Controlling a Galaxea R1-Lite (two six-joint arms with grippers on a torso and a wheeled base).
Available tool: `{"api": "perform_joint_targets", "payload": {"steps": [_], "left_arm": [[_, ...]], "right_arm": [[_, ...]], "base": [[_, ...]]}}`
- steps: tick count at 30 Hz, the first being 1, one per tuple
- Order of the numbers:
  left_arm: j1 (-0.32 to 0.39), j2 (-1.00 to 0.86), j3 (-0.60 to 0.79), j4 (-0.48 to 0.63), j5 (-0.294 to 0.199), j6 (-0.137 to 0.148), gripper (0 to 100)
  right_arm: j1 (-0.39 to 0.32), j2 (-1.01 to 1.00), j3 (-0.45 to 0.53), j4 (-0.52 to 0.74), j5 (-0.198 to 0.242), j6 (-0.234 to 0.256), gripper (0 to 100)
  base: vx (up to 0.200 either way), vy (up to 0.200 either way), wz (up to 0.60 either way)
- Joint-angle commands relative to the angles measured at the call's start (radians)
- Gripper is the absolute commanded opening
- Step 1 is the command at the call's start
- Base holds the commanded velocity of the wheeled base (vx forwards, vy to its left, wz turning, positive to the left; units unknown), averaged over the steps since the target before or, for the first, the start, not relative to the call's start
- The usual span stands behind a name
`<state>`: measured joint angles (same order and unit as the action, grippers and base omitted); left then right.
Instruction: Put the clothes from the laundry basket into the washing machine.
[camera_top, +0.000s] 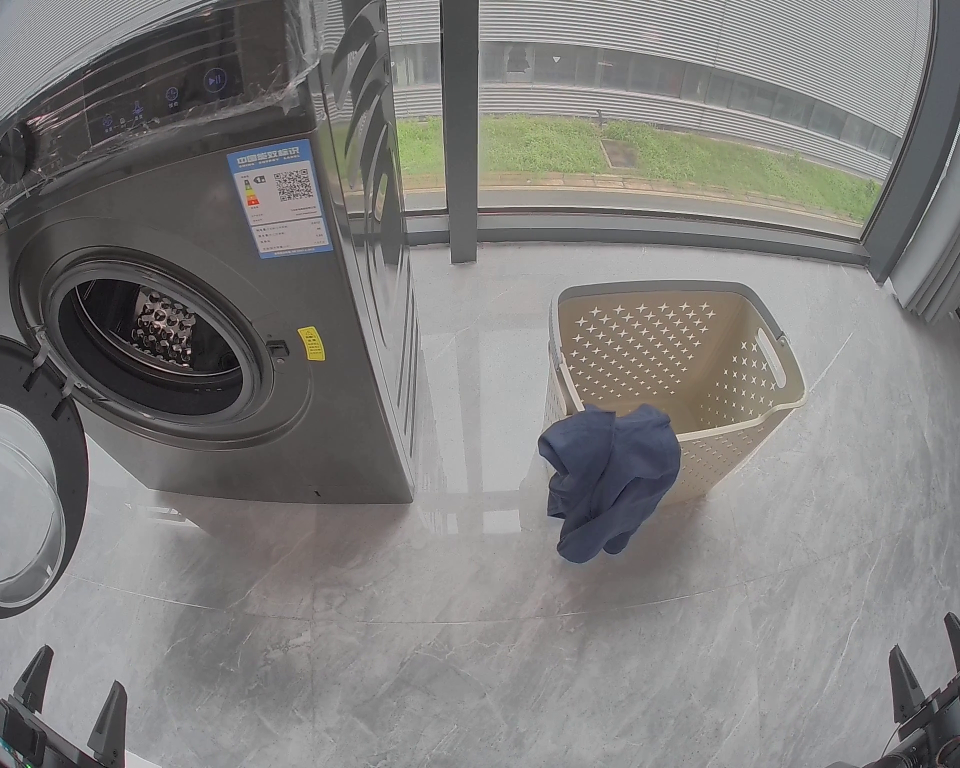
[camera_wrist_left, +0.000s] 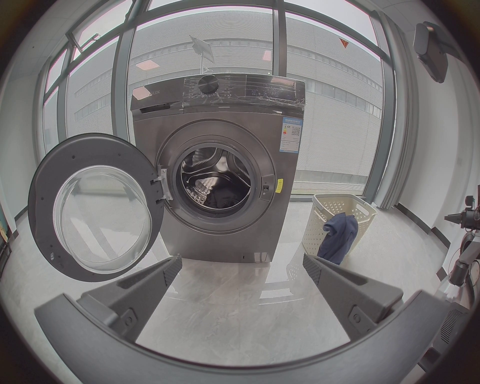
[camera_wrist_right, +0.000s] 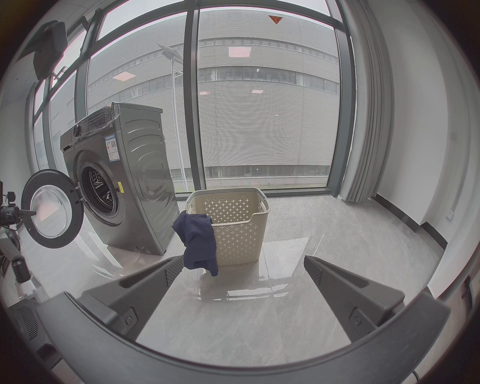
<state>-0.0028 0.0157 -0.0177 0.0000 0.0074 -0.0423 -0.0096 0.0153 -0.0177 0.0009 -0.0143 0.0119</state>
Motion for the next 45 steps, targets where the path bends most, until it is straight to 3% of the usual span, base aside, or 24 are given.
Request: {"api": "perform_joint_targets", "payload": {"steps": [1, 7, 19, 25, 34, 45], "left_arm": [[0.0, -0.013, 0.016, 0.0, 0.0, -0.001, 100], [0.0, -0.013, 0.016, 0.0, 0.0, 0.001, 100], [0.0, -0.013, 0.016, 0.0, 0.0, 0.004, 100], [0.0, -0.013, 0.016, 0.0, -0.001, 0.006, 100], [0.0, -0.013, 0.016, -0.002, -0.001, 0.002, 100], [0.0, -0.013, 0.016, -0.002, -0.001, 0.002, 100]], "right_arm": [[0.0, -0.015, 0.018, 0.001, 0.0, 0.0, 100], [0.0, -0.015, 0.018, 0.001, 0.0, 0.0, 100], [-0.001, -0.015, 0.016, 0.001, 0.005, -0.003, 100], [-0.001, -0.015, 0.016, 0.001, 0.004, -0.003, 100], [-0.001, -0.015, 0.016, 0.001, 0.004, -0.003, 100], [-0.001, -0.015, 0.016, 0.001, 0.002, 0.0, 100]], "base": [[0.0, 0.0, 0.0], [0.0, 0.0, 0.0], [0.0, -0.2, 0.0], [0.0, 0.0, 0.0], [0.2, 0.0, 0.0], [0.0, -0.036, 0.0]]}}
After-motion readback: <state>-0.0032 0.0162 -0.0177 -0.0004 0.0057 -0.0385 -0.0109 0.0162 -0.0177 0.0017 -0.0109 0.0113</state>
